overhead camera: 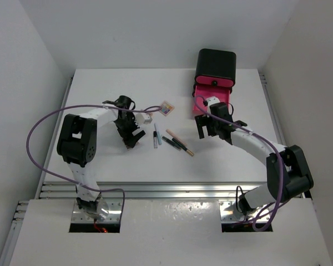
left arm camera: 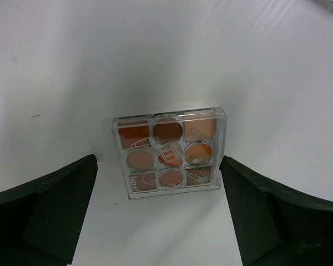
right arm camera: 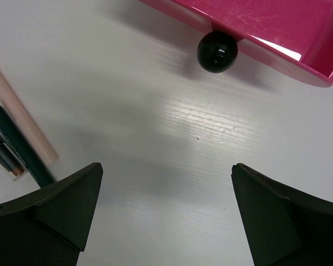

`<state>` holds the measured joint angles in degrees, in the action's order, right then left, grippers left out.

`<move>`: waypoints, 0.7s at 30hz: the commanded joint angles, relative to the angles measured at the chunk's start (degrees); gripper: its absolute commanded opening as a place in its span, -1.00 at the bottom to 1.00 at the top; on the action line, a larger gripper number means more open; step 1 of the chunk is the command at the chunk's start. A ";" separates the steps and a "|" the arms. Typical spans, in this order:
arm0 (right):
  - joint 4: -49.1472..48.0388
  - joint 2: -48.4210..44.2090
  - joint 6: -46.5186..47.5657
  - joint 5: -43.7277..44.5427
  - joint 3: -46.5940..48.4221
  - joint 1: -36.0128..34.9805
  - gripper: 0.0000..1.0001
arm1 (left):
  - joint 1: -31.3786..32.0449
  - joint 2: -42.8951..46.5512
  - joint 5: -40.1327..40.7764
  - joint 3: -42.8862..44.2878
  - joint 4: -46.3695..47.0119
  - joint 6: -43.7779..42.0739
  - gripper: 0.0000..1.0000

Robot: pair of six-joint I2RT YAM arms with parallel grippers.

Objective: Organize the makeup

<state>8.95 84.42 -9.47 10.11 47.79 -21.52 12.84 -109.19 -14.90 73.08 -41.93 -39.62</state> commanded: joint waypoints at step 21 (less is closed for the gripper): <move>5.73 2.59 1.65 2.46 6.53 -0.19 1.00 | 3.77 5.47 0.05 -1.36 1.15 9.89 0.99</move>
<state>14.28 86.85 -8.73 11.79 51.64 -21.52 16.58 -106.59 -12.08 70.52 -41.04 -32.42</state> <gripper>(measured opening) 0.995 0.995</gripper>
